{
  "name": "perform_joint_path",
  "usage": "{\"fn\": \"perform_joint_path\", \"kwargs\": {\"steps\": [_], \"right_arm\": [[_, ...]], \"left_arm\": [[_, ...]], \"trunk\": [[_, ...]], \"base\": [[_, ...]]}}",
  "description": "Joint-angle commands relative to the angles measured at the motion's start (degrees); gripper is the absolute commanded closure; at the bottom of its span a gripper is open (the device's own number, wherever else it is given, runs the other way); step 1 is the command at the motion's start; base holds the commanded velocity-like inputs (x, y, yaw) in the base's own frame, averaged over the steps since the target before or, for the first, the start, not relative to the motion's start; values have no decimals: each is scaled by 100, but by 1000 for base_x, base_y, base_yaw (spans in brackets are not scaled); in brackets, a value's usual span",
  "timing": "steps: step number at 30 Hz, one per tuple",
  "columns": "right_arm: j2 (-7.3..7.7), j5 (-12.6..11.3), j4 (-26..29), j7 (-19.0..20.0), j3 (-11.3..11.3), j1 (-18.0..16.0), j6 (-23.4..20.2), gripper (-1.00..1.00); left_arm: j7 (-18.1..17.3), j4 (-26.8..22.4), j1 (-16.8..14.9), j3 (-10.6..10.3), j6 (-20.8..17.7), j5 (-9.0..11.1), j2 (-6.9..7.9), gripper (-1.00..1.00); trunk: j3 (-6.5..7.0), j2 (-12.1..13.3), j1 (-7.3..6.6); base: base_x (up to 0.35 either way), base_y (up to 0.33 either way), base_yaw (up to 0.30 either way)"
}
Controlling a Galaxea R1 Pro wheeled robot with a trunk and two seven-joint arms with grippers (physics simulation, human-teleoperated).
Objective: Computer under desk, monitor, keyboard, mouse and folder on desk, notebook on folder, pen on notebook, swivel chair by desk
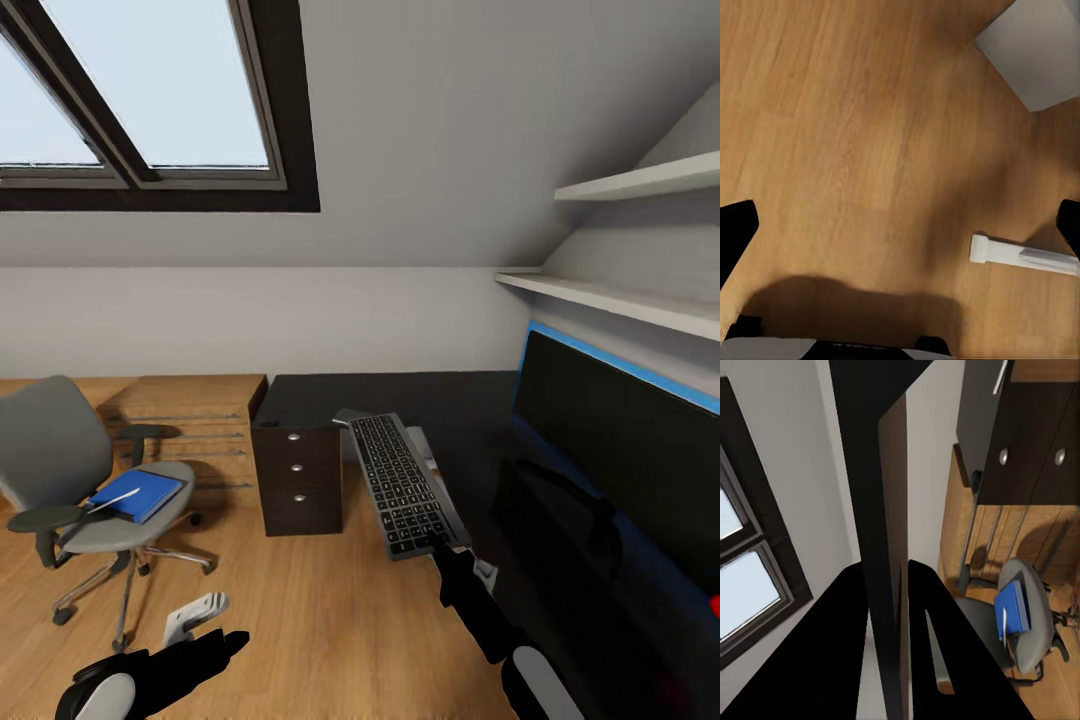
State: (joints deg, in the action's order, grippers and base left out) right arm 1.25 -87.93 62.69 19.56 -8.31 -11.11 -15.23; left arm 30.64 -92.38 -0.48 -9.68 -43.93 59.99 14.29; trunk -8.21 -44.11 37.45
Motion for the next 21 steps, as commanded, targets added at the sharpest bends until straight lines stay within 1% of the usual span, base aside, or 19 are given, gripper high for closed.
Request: {"fn": "perform_joint_path", "kwargs": {"steps": [1, 6, 16, 17, 19, 20, 21], "right_arm": [[4, -80, -2, 27, -10, -5, -23, 100], [-11, -77, -2, 39, -11, -5, -8, 100], [7, -77, -10, 35, -5, -5, -21, 100], [6, -90, -12, 31, -3, -5, -15, 100], [6, -100, -12, 31, 1, -5, -11, 100], [6, -106, -16, 24, 10, -5, -8, 100], [6, -108, -17, 23, 22, -5, -7, 100]], "left_arm": [[59, -8, -5, -8, -1, 56, 4, -100], [63, -6, -5, -8, -1, 56, 4, -100], [73, -1, -5, -8, -1, 44, 4, -100], [73, 0, -5, -8, -1, -55, 1, -100], [74, 0, -5, -8, -1, -116, -2, -100], [78, 2, -5, -8, -1, -196, -4, -100], [80, 5, -5, -6, -1, -209, -4, -100]], "trunk": [[10, 34, -24], [99, 235, -134], [279, 636, -354], [297, 676, -376], [333, 756, -420], [351, 796, -442], [369, 836, -464]], "base": [[-303, -203, 0], [-302, -204, 0], [-297, -215, 0], [-285, -239, 0], [-284, -240, 0], [-283, -241, 0], [-283, -241, 0]]}}
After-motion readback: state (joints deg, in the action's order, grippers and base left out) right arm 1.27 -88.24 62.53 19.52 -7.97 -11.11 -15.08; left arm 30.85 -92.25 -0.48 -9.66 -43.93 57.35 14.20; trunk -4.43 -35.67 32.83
